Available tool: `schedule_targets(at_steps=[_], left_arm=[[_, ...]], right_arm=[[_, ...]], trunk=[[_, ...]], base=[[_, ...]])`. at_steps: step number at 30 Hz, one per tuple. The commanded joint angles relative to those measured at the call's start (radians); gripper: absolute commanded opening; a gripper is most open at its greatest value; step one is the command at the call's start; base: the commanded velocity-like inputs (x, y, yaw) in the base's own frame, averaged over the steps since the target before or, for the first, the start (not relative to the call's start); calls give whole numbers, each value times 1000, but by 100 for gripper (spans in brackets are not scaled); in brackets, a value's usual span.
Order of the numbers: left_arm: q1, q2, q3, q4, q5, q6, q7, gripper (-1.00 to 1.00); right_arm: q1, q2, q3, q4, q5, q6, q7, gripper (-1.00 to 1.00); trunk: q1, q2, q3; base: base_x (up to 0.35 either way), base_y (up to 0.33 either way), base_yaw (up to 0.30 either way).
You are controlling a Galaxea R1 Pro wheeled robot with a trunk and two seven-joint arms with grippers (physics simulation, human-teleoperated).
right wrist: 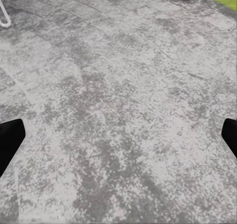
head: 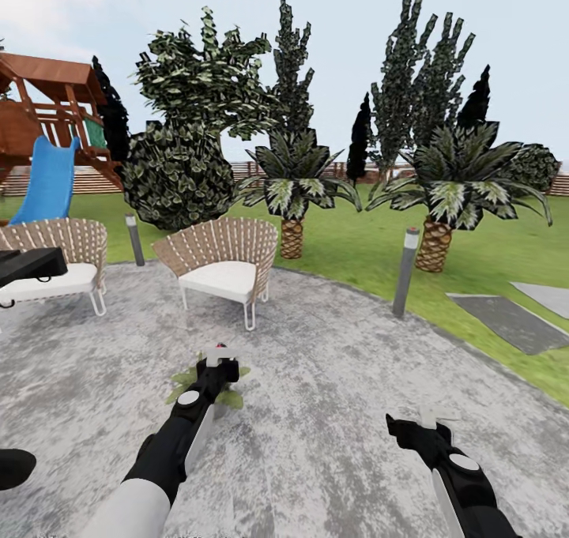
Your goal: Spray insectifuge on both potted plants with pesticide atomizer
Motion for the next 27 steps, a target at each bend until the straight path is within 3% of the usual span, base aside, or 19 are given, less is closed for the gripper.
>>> schedule_targets(at_steps=[1, 11, 27], left_arm=[[-1, 0, 0, -1, -6, 5, 0, -100], [-1, 0, 0, -1, -6, 5, 0, -100], [1, 0, 2, 0, -6, 5, 0, -100]], right_arm=[[0, 0, 0, -2, 1, 6, 0, 100], [0, 0, 0, -2, 1, 6, 0, 100], [0, -2, -1, 1, -2, 5, -3, 100]], trunk=[[0, -1, -1], [0, -1, -1], [0, -1, -1]], base=[[0, 0, 252], [0, 0, 245], [0, 0, 17]])
